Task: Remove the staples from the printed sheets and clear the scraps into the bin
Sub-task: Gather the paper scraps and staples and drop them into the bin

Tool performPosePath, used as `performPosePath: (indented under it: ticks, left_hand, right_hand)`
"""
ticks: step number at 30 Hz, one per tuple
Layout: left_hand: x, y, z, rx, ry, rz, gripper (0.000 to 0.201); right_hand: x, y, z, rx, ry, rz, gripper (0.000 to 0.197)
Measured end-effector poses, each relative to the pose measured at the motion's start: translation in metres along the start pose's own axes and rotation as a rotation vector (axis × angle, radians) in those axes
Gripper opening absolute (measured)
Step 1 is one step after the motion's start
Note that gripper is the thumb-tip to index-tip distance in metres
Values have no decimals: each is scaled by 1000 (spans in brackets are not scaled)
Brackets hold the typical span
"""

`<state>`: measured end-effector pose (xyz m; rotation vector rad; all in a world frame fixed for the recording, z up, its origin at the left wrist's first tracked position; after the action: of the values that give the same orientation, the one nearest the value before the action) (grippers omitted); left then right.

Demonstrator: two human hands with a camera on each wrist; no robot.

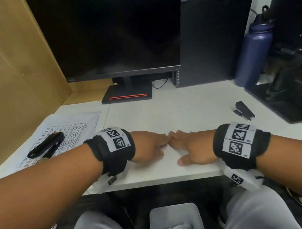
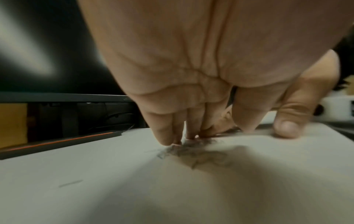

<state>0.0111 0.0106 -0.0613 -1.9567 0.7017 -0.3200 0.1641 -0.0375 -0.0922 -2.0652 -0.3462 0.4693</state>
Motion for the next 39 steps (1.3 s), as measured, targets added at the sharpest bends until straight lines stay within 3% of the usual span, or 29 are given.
performPosePath:
  ticks: [3, 6, 10, 13, 18, 22, 26, 28, 30, 34, 39]
  left_hand:
    - [-18, 17, -11, -17, 24, 41, 57]
    - [-34, 6, -14, 121, -23, -109, 51]
    - [-46, -2, -2, 140, -290, -44, 38]
    - [-39, 4, 10, 114, -316, -90, 28]
    - [-13, -1, 22, 135, -240, -85, 31]
    - [-7, -7, 27, 116, -183, -93, 12]
    - [-4, 9, 20, 114, -52, 4, 16]
    - [-11, 13, 12, 131, -22, -33, 23]
    - [-23, 12, 10, 157, -65, -63, 19]
    - [-43, 2, 14, 156, -299, -29, 4]
    - [-24, 3, 12, 107, -220, -83, 15]
  right_hand:
    - [2, -4, -25, 56, 3, 55, 62]
    - [15, -23, -44, 227, 140, 94, 50]
    - [28, -20, -50, 83, 395, 13, 30]
    - [21, -15, -40, 101, 378, 42, 27]
    - [15, -19, -21, 186, 334, 64, 12]
    - [16, -26, -18, 235, 316, 69, 33]
    - [5, -20, -12, 295, 148, 218, 26]
    - [9, -21, -20, 315, 158, 238, 25]
    - [22, -23, -30, 334, 231, 200, 26]
    - [25, -19, -33, 260, 322, 157, 35]
    - [4, -20, -16, 238, 176, 77, 40]
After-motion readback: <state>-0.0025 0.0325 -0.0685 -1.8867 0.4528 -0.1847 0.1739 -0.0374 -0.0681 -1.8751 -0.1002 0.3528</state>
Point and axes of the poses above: each hand's wrist, its own z-axis towards the middle knuckle, its own y-axis out of the palm, x = y × z, the point moved 3 cm from there along z, towards the middle knuckle, and after that the axes turned 13 degrees about -y, right-handed, at the moved point
